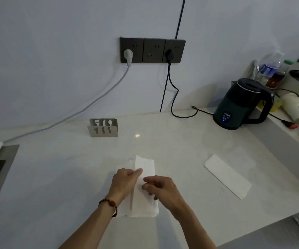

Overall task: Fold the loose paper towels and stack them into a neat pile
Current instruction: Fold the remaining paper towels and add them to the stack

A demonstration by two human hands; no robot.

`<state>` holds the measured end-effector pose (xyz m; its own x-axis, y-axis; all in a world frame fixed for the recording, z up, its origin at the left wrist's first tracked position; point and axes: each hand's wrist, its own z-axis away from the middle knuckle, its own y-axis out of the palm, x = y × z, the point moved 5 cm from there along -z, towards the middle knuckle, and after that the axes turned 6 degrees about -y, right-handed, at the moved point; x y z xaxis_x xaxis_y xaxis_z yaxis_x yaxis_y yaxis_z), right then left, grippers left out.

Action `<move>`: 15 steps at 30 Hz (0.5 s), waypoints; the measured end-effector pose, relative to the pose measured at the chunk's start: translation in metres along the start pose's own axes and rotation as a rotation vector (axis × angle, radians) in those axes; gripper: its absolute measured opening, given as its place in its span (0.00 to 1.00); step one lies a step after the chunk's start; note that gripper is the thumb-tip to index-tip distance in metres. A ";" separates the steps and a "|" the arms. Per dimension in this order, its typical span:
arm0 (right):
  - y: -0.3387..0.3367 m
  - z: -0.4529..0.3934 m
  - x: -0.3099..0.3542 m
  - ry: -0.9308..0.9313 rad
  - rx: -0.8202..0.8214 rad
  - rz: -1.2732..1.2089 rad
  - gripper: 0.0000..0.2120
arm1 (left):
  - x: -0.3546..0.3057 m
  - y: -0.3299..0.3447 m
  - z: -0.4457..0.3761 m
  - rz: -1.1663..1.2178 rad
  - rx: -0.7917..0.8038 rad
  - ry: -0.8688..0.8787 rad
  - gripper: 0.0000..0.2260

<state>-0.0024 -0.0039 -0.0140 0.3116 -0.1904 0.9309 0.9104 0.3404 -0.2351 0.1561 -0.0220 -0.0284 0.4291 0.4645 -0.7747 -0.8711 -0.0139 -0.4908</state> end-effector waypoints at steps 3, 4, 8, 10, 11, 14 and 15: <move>-0.011 -0.004 -0.011 -0.030 -0.101 0.117 0.10 | 0.013 -0.001 -0.008 -0.152 -0.030 -0.026 0.21; -0.014 -0.006 -0.014 -0.054 -0.130 0.219 0.12 | 0.016 -0.001 -0.008 -0.185 -0.053 -0.025 0.21; -0.009 -0.015 -0.023 -0.143 -0.085 0.509 0.20 | 0.022 0.001 -0.007 -0.279 -0.090 -0.046 0.17; -0.007 -0.020 -0.027 -0.156 -0.045 0.600 0.23 | 0.021 0.000 -0.005 -0.293 -0.104 -0.052 0.14; -0.006 -0.021 -0.029 -0.149 -0.026 0.627 0.24 | 0.020 -0.001 -0.004 -0.303 -0.113 -0.051 0.13; -0.004 -0.024 -0.035 -0.133 -0.002 0.663 0.25 | 0.016 -0.006 -0.001 -0.378 -0.153 -0.011 0.10; -0.004 -0.025 -0.037 -0.132 -0.002 0.666 0.25 | 0.014 -0.007 -0.001 -0.421 -0.172 0.014 0.11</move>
<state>-0.0102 -0.0212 -0.0543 0.7702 0.1733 0.6138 0.5363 0.3449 -0.7703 0.1681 -0.0160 -0.0362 0.7415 0.4496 -0.4980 -0.5683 0.0261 -0.8224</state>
